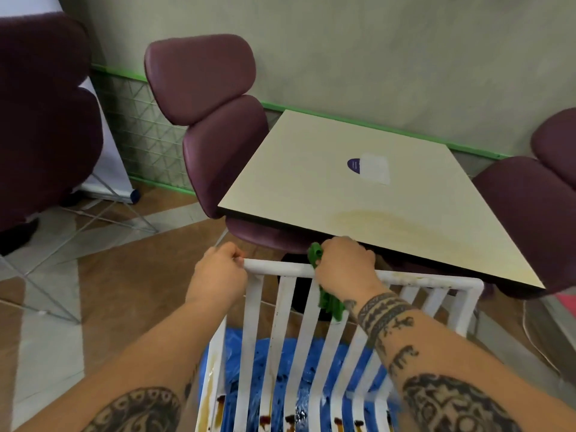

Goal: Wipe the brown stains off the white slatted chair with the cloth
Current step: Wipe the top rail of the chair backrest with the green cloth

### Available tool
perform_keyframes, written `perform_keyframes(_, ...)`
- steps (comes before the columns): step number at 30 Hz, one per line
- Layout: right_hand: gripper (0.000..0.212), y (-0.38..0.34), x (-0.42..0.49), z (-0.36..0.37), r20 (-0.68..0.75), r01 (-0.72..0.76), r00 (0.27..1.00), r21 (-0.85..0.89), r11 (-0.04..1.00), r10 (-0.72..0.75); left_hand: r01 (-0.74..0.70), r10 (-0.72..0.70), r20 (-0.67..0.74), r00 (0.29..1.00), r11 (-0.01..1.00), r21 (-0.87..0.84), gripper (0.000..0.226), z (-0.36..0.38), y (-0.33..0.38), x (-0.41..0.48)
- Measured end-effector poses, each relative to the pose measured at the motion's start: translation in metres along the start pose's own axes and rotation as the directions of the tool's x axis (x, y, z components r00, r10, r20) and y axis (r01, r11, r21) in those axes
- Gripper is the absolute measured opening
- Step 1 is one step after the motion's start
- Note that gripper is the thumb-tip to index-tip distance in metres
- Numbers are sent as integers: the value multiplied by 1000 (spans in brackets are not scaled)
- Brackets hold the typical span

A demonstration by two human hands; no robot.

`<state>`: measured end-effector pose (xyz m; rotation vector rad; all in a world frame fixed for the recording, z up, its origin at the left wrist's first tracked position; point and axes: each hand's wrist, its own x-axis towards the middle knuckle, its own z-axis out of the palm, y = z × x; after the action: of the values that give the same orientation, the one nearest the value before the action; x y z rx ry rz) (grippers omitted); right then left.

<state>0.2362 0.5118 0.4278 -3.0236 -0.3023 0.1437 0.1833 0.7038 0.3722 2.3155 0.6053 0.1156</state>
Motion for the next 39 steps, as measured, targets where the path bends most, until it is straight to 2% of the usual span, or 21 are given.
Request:
perform_keyframes(3, 6, 10, 7, -17, -57, 12, 998, 56, 998, -9, -28, 27, 8, 1000, 983, 183, 17, 1, 17, 4)
perform_keyframes(4, 3, 7, 7, -17, -52, 52, 997, 76, 996, -48, -73, 70, 24, 997, 975, 209, 23, 4, 24, 3)
perform_keyframes(7, 22, -6, -4, 5, 7, 189, 982, 37, 981, -189, -174, 155, 94, 983, 949, 264, 29, 20, 37, 0)
perform_keyframes(10, 21, -3, -12, 27, -74, 208, 976, 7, 978, -207, -179, 160, 82, 984, 920, 348, 34, 31, 28, -2)
perform_keyframes(14, 8, 22, -13, 33, -140, 116, 984, 47, 992, -108, -133, 106, 94, 990, 919, 371, 30, 32, 31, -1)
perform_keyframes(17, 22, 38, -5, 23, -58, -72, 995, 139, 988, 81, -86, 47, 105, 993, 912, 401, 27, 29, 46, -2)
perform_keyframes(20, 27, 52, 5, 5, -34, -171, 980, 341, 924, 194, -149, 130, 77, 988, 930, 337, 26, 32, 57, -2)
perform_keyframes(22, 24, 51, 5, 1, -85, -102, 986, 363, 926, 142, -182, 163, 92, 982, 945, 273, 29, 36, 63, -1)
perform_keyframes(24, 13, 42, -1, 8, -105, 35, 994, 250, 968, -9, -195, 165, 130, 978, 943, 270, 30, 40, 62, -1)
perform_keyframes(26, 18, 35, -9, 25, -127, 174, 979, 98, 980, -161, -212, 179, 132, 975, 928, 305, 30, 44, 57, 1)
perform_keyframes(28, 19, 40, -12, 34, -163, 198, 968, 40, 979, -189, -207, 179, 113, 977, 924, 322, 29, 47, 51, 3)
perform_keyframes(32, 2, 71, -15, 33, -187, 27, 982, 77, 997, -12, -171, 131, 135, 982, 920, 354, 26, 48, 54, 4)
perform_keyframes(36, 21, 111, -1, 7, -68, -224, 967, 223, 949, 244, -170, 110, 168, 980, 902, 397, 26, 46, 78, 3)
perform_keyframes(38, 27, 114, 4, -3, -89, -201, 968, 282, 938, 234, -243, 177, 220, 959, 914, 326, 29, 55, 92, 3)
perform_keyframes(39, 27, 109, 4, -2, -119, -134, 978, 275, 952, 172, -264, 204, 238, 950, 931, 252, 29, 62, 97, 4)
